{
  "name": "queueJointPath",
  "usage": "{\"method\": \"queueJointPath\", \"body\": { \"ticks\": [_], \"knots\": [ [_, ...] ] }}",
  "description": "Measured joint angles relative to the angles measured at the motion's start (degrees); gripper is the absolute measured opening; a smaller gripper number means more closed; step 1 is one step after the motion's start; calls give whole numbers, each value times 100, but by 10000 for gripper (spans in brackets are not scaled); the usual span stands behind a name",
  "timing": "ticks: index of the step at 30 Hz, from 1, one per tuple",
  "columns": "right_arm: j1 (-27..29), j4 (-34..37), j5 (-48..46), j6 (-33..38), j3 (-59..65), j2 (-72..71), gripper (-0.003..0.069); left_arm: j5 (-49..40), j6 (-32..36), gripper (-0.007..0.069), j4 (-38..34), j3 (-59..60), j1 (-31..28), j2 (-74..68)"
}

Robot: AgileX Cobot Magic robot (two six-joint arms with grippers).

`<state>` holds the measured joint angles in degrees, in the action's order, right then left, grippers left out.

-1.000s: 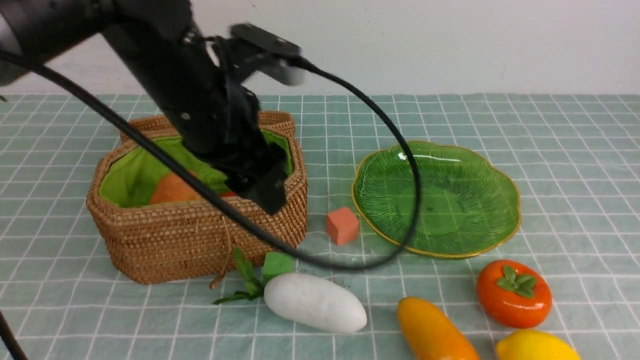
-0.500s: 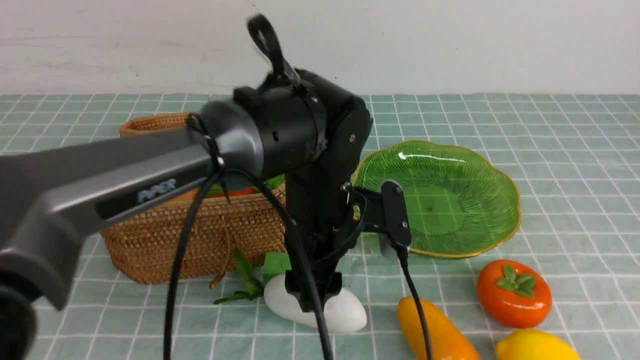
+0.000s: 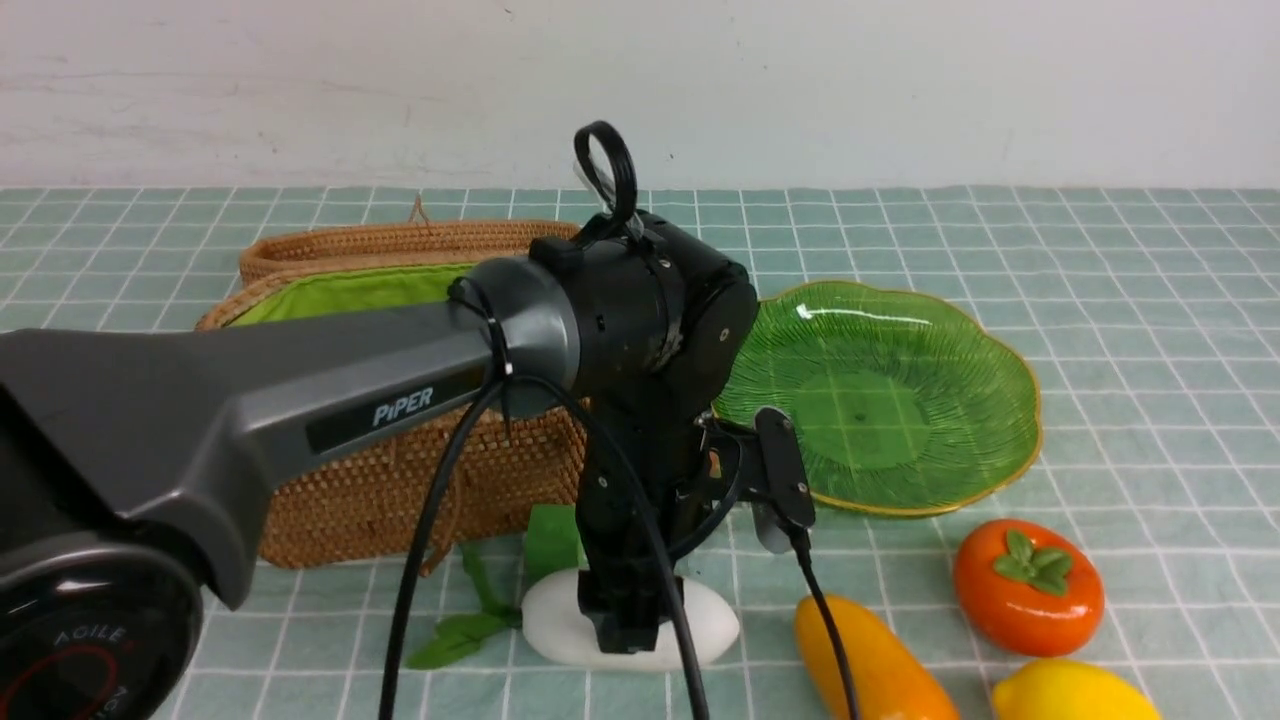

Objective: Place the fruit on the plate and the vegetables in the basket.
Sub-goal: Take a daikon with your left arm and place it on the basket on the left.

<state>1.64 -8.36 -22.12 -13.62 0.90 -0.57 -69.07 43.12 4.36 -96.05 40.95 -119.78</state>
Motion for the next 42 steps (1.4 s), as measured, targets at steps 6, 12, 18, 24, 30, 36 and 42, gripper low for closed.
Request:
{"method": "queueJointPath", "body": {
  "ticks": [6, 12, 18, 24, 30, 36, 42],
  "knots": [
    [0, 0, 0, 0, 0, 0, 240, -64, -93, 382, -86, 0, 0, 106],
    [0, 0, 0, 0, 0, 0, 240, -64, -221, -13, -144, 6, -9, 613],
    [0, 0, 0, 0, 0, 0, 240, -105, -321, -13, -308, 6, -211, 1354],
    [0, 0, 0, 0, 0, 0, 240, -94, -563, 105, -488, 69, -286, 1424],
    [0, 0, 0, 0, 0, 0, 240, 152, -652, 550, -537, 217, -286, 985],
    [0, 0, 0, 0, 0, 0, 240, 118, -594, 666, -1002, 309, -286, 373],
    [0, 0, 0, 0, 0, 0, 240, 298, -429, 571, -948, 335, -286, -255]
  ]
}}
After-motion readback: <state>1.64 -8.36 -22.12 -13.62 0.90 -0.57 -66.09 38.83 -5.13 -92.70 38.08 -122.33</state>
